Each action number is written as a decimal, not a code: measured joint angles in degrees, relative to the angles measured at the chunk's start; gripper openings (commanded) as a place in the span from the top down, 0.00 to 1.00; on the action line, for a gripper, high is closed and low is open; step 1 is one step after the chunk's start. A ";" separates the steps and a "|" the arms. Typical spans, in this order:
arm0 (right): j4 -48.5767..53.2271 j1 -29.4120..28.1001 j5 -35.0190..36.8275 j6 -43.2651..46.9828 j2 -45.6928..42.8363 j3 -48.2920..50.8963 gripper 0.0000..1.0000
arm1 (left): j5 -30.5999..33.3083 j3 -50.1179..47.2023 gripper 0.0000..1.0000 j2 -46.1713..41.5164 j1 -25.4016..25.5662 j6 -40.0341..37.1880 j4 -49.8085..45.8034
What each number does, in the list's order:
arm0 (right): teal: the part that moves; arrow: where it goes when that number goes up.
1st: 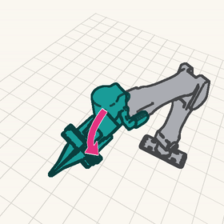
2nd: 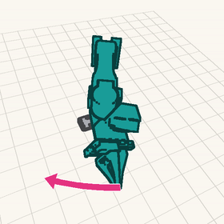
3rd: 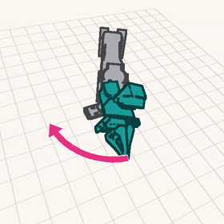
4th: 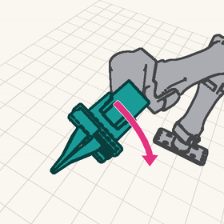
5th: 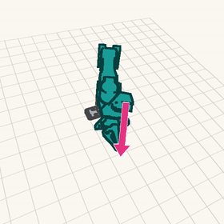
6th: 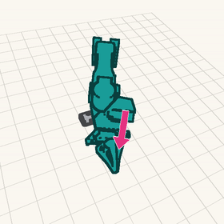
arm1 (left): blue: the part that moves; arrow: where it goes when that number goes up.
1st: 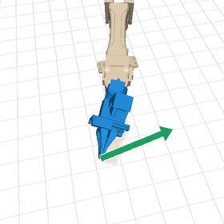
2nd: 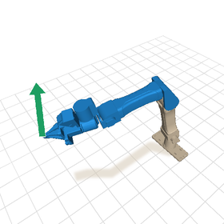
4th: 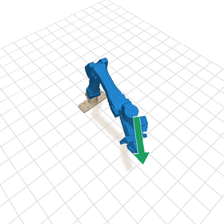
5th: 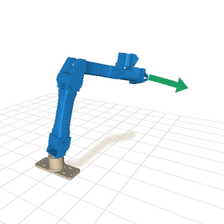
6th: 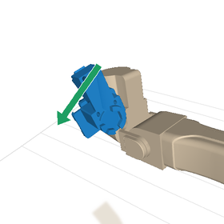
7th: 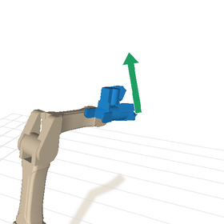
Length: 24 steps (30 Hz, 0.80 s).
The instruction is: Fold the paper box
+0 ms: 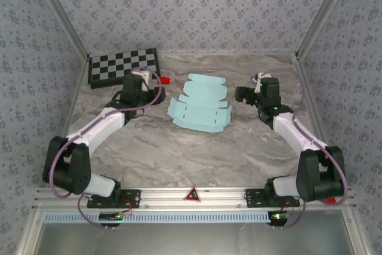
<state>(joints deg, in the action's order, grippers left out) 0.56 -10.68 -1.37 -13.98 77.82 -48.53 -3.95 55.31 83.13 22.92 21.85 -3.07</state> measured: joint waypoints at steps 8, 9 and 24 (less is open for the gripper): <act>6.03 -8.17 -4.68 0.11 13.51 -12.20 0.45 | -6.67 9.14 0.88 13.29 9.18 5.70 -3.19; 6.38 -8.20 -5.31 0.28 15.17 -13.66 0.51 | -7.39 9.55 0.93 14.56 9.79 6.40 -3.23; 15.82 -8.24 -12.04 1.25 41.29 -38.38 0.87 | -12.57 12.94 1.00 26.45 14.71 12.61 -2.93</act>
<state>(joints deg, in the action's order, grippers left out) 16.38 -18.92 -13.41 -12.73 119.11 -86.91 -16.51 68.25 109.58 37.63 34.46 -6.00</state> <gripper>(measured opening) 0.132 0.048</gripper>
